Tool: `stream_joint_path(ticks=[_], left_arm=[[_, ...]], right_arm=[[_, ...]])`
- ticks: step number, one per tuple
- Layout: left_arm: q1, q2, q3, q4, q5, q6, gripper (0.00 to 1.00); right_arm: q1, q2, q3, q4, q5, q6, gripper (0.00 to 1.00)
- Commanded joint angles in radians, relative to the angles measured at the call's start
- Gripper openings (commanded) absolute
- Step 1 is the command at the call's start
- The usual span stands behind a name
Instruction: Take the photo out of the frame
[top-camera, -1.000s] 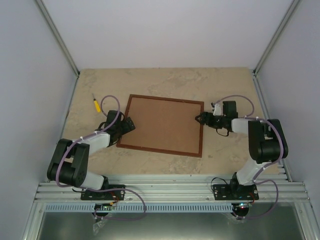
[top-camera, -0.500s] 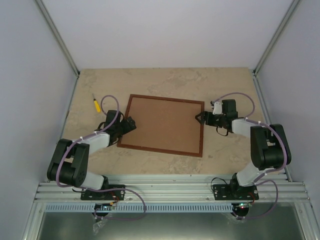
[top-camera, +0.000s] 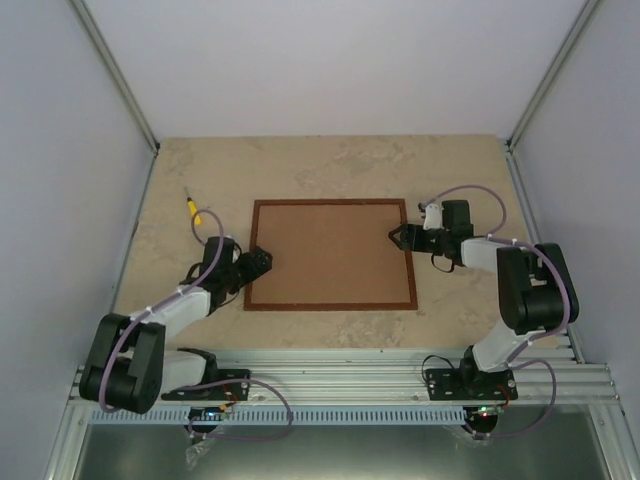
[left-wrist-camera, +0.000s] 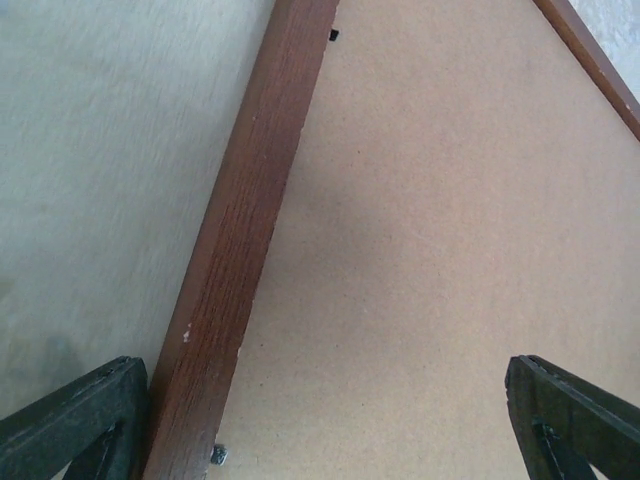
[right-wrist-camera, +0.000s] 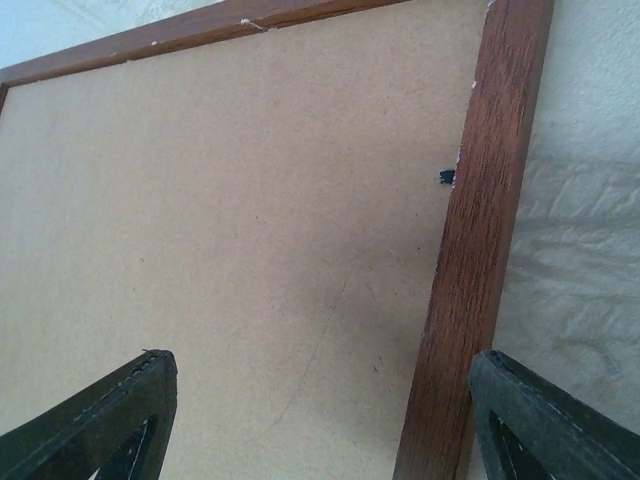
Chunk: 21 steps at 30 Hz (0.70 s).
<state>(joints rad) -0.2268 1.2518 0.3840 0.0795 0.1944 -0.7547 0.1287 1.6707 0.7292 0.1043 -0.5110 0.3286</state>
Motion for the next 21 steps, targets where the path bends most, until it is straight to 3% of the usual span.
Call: stream_joint_path(ticks=[1, 6, 10, 15, 21], left_arm=[[-0.016, -0.11, -0.039, -0.049, 0.07, -0.072, 0.99], [-0.016, -0.271, 0.007, -0.224, -0.121, -0.089, 0.99], [-0.014, -0.315, 0.124, -0.373, -0.265, -0.078, 0.99], [0.018, -0.223, 0.292, -0.499, -0.351, -0.004, 0.99], [0.073, 0.008, 0.539, -0.601, -0.405, 0.119, 0.99]], right_arm=[[0.034, 0.038, -0.001, -0.024, -0.066, -0.022, 0.81], [0.042, 0.036, -0.001, -0.02, -0.065, -0.024, 0.83], [0.042, -0.019, -0.019, -0.012, -0.009, -0.014, 0.85], [0.042, -0.092, -0.043, -0.005, 0.076, -0.005, 0.87], [0.042, -0.184, -0.076, 0.011, 0.16, 0.004, 0.9]])
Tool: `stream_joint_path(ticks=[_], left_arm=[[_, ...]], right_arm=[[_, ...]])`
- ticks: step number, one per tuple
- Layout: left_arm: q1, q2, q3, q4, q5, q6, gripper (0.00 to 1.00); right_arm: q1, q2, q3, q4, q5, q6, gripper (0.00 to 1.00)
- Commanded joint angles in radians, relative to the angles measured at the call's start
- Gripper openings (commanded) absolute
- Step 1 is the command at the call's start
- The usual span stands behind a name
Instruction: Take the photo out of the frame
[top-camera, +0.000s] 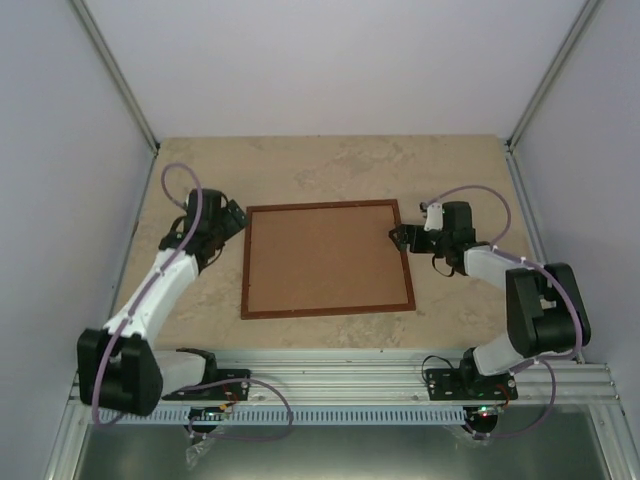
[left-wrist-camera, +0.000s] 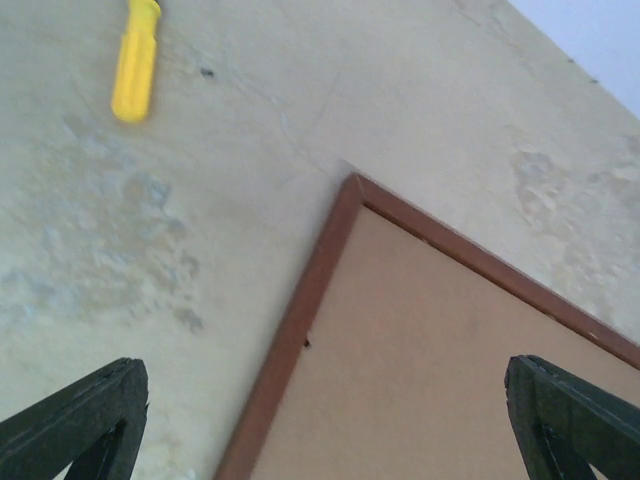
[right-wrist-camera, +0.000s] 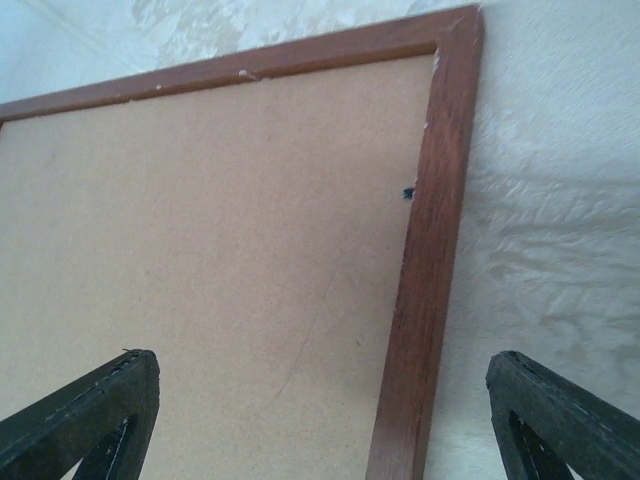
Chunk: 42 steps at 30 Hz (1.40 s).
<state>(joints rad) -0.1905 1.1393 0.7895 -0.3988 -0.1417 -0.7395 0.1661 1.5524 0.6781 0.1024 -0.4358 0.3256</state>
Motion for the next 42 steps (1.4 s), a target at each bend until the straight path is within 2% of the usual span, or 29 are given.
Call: stream_joint_path(ticks=[1, 5, 8, 15, 19, 23, 34, 38, 42], left_arm=[[0.044, 0.163, 0.17, -0.136, -0.086, 0.128, 0.99], [0.095, 0.313, 0.292, -0.143, -0.141, 0.202, 0.99], [0.172, 0.443, 0.38, -0.154, -0.044, 0.227, 0.99], [0.286, 0.669, 0.511, -0.164, 0.01, 0.252, 0.94], [0.347, 0.784, 0.574, -0.156, 0.083, 0.264, 0.85], [0.369, 0.882, 0.651, -0.187, 0.088, 0.284, 0.74], [0.381, 0.996, 0.723, -0.226, 0.076, 0.327, 0.57], [0.38, 1.004, 0.724, -0.247, 0.066, 0.335, 0.39], [0.378, 1.007, 0.723, -0.256, 0.081, 0.345, 0.28]], right_arm=[[0.003, -0.089, -0.032, 0.013, 0.106, 0.009, 0.91], [0.003, -0.155, -0.06, 0.029, 0.158, 0.013, 0.93], [0.003, -0.175, -0.07, 0.037, 0.159, 0.013, 0.93], [0.003, -0.172, -0.069, 0.038, 0.157, 0.013, 0.93], [0.003, -0.175, -0.069, 0.036, 0.158, 0.012, 0.93], [0.003, -0.181, -0.072, 0.036, 0.161, 0.012, 0.93], [0.003, -0.182, -0.071, 0.029, 0.18, 0.015, 0.93], [0.003, -0.191, -0.07, 0.022, 0.193, 0.014, 0.93], [0.003, -0.196, -0.072, 0.021, 0.195, 0.013, 0.93]])
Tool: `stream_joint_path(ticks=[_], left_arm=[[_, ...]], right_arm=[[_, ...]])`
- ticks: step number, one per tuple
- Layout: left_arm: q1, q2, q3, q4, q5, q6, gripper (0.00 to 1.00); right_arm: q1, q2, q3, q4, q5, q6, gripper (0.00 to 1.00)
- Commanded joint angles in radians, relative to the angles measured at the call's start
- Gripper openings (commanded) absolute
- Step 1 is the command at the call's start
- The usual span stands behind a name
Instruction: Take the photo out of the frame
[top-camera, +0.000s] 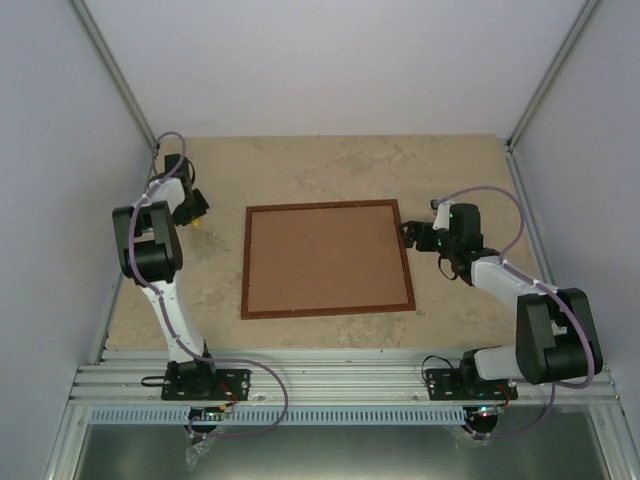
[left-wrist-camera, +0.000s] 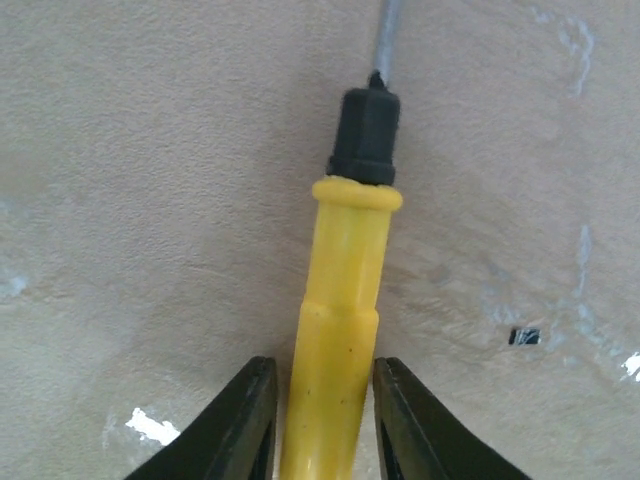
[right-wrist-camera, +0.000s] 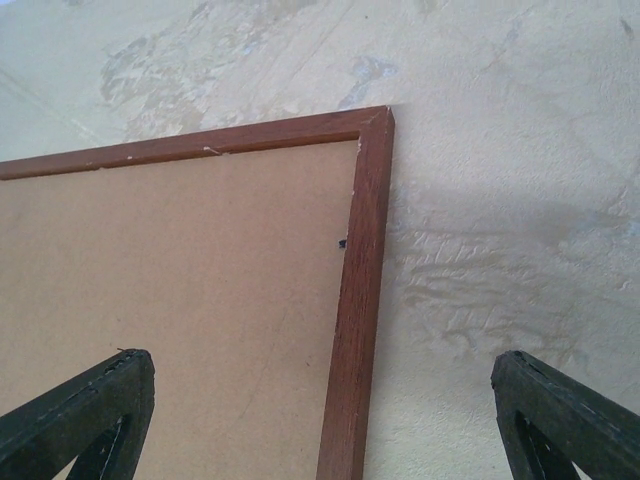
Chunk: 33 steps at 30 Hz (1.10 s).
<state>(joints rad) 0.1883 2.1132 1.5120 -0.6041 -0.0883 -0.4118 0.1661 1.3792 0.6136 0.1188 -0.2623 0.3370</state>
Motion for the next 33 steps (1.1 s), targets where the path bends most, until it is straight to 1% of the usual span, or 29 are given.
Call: stream_joint_path(ticks=[1, 4, 8, 11, 14, 16, 21, 24, 26, 29, 33], left_arm=[[-0.001, 0.031, 0.003, -0.056, 0.03, 0.019, 0.23], [-0.001, -0.002, 0.004, -0.058, 0.05, 0.022, 0.12], [-0.002, -0.078, -0.019, -0.046, 0.098, 0.021, 0.07], [-0.025, -0.136, -0.034, -0.037, 0.168, 0.027, 0.06], [-0.068, -0.181, -0.042, -0.034, 0.219, 0.042, 0.05], [-0.101, -0.2, -0.046, -0.034, 0.281, 0.049, 0.05], [-0.178, -0.267, -0.075, -0.012, 0.403, 0.072, 0.06], [-0.256, -0.3, -0.093, -0.002, 0.458, 0.089, 0.06], [-0.306, -0.321, -0.101, 0.008, 0.481, 0.105, 0.06], [-0.383, -0.349, -0.135, 0.058, 0.582, 0.113, 0.06], [-0.508, -0.362, -0.153, 0.078, 0.617, 0.138, 0.06]], right_arm=[[0.003, -0.022, -0.007, 0.003, 0.021, 0.002, 0.93], [0.003, -0.021, -0.001, -0.009, 0.021, -0.005, 0.93], [0.003, -0.028, 0.001, -0.015, 0.007, -0.006, 0.94], [0.003, -0.031, 0.01, -0.013, -0.035, -0.005, 0.98], [0.001, -0.034, 0.024, -0.005, -0.069, 0.018, 0.98], [-0.003, -0.025, 0.043, -0.003, -0.115, 0.036, 0.98], [-0.007, 0.019, 0.138, -0.031, -0.231, 0.072, 0.98], [-0.009, 0.076, 0.198, -0.073, -0.234, 0.066, 0.98], [-0.01, 0.091, 0.196, -0.062, -0.274, 0.046, 0.98], [-0.009, 0.069, 0.169, -0.029, -0.307, 0.035, 0.98], [-0.01, 0.008, 0.138, 0.011, -0.35, 0.048, 0.98]])
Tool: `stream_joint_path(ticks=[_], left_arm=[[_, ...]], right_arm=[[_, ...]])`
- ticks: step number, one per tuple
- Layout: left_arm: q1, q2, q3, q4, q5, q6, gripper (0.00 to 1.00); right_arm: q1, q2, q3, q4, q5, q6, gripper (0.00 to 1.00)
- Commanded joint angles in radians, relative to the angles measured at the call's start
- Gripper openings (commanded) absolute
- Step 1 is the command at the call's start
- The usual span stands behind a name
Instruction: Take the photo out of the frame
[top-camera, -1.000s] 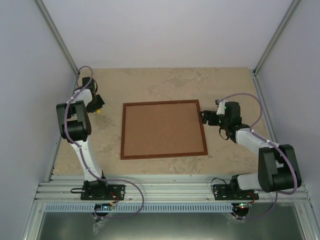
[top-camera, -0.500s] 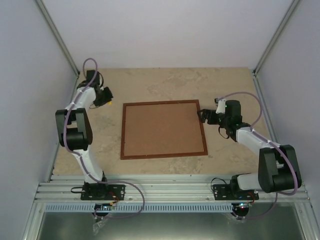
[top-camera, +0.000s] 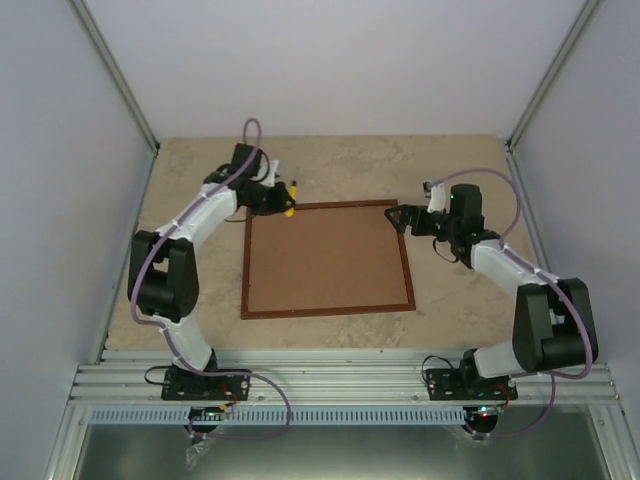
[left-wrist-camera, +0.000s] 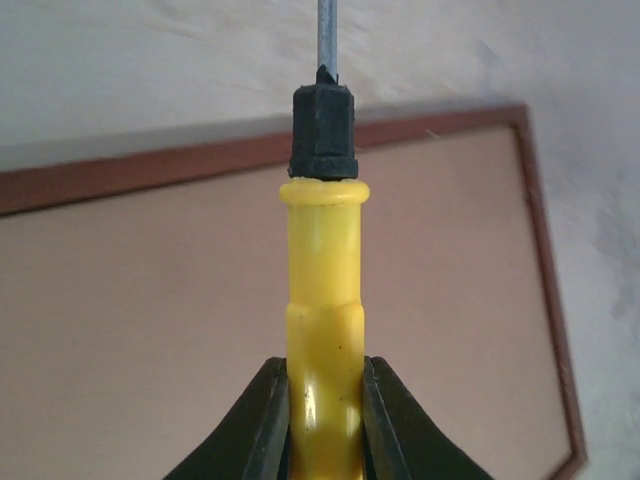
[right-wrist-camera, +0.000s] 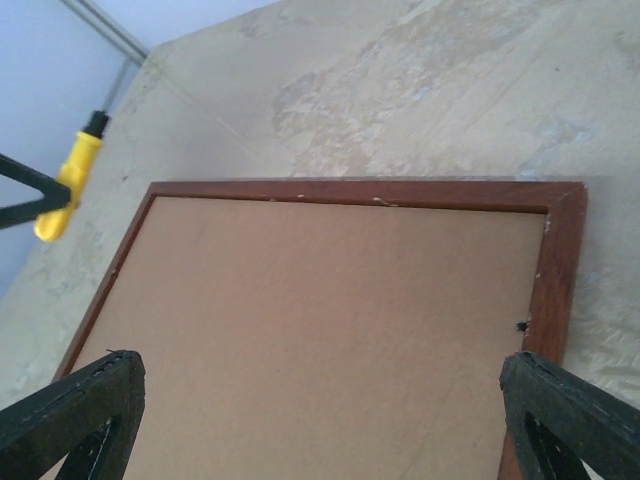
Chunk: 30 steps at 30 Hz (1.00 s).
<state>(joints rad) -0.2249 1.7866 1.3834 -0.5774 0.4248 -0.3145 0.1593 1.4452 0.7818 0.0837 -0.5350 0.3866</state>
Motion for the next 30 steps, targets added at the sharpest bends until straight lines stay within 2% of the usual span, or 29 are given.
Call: stream_joint_path(ticks=[1, 5, 9, 16, 30], left_arm=[[-0.124, -0.035, -0.032, 0.063, 0.127, 0.043, 0.06], [-0.22, -0.026, -0.052, 0.107, 0.233, 0.032, 0.05], [-0.305, -0.049, -0.064, 0.125, 0.209, 0.041, 0.04], [-0.389, -0.061, -0.087, 0.173, 0.217, 0.028, 0.04], [-0.482, -0.14, -0.143, 0.254, 0.075, 0.003, 0.03]], right_arm=[[-0.003, -0.073, -0.04, 0.062, -0.091, 0.01, 0.98], [-0.001, -0.108, -0.063, 0.103, -0.156, 0.04, 0.98], [0.006, -0.106, -0.085, 0.175, -0.22, 0.092, 0.97], [0.06, -0.084, -0.116, 0.285, -0.254, 0.193, 0.88], [0.108, -0.063, -0.164, 0.375, -0.208, 0.362, 0.59]])
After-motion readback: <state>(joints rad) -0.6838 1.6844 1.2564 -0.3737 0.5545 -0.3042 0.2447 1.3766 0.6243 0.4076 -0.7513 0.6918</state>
